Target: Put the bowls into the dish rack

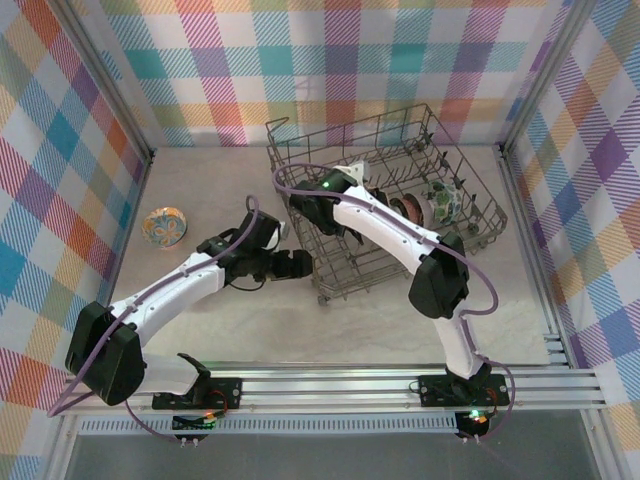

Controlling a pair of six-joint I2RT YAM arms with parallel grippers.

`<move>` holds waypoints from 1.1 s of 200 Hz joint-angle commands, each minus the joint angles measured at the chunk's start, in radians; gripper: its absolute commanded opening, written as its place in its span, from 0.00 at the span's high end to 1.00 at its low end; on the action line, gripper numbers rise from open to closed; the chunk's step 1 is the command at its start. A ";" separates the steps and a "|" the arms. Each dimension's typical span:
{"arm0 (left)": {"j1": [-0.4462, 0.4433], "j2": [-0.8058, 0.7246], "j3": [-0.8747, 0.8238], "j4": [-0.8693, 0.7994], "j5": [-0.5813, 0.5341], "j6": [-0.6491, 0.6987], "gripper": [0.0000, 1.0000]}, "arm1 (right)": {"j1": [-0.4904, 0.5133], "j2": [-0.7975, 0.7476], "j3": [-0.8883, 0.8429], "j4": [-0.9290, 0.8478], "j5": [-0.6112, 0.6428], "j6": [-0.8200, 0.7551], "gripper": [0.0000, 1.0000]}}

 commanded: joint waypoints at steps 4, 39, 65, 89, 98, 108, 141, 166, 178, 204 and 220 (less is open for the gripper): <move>-0.073 0.010 -0.010 0.037 0.054 -0.034 0.13 | -0.014 -0.080 -0.058 -0.168 0.080 0.012 1.00; -0.115 0.002 0.006 0.058 0.058 -0.062 0.13 | -0.036 -0.117 -0.137 -0.167 0.091 0.034 1.00; -0.115 -0.028 0.029 0.015 0.007 -0.043 0.13 | -0.036 -0.095 -0.141 -0.167 0.097 0.045 1.00; -0.107 -0.105 0.031 -0.034 -0.083 -0.024 0.12 | -0.032 -0.072 -0.122 -0.166 0.096 0.054 1.00; -0.099 -0.141 0.030 -0.051 -0.112 -0.021 0.12 | -0.029 -0.066 -0.116 -0.167 0.094 0.057 1.00; -0.082 -0.176 0.025 -0.067 -0.139 -0.019 0.11 | -0.024 -0.057 -0.115 -0.167 0.095 0.058 1.00; -0.002 -0.273 -0.003 -0.097 -0.172 -0.012 0.11 | -0.011 -0.018 -0.099 -0.167 0.089 0.063 1.00; 0.048 -0.310 -0.008 -0.119 -0.165 -0.002 0.11 | -0.009 0.004 -0.108 -0.167 0.084 0.070 1.00; 0.067 -0.319 -0.010 -0.122 -0.154 0.005 0.11 | -0.009 0.010 -0.112 -0.167 0.081 0.077 1.00; 0.090 -0.321 -0.010 -0.124 -0.132 0.013 0.11 | -0.010 0.038 -0.102 -0.168 0.076 0.077 1.00; 0.096 -0.320 -0.014 -0.124 -0.126 0.019 0.11 | -0.009 0.058 -0.102 -0.169 0.071 0.070 1.00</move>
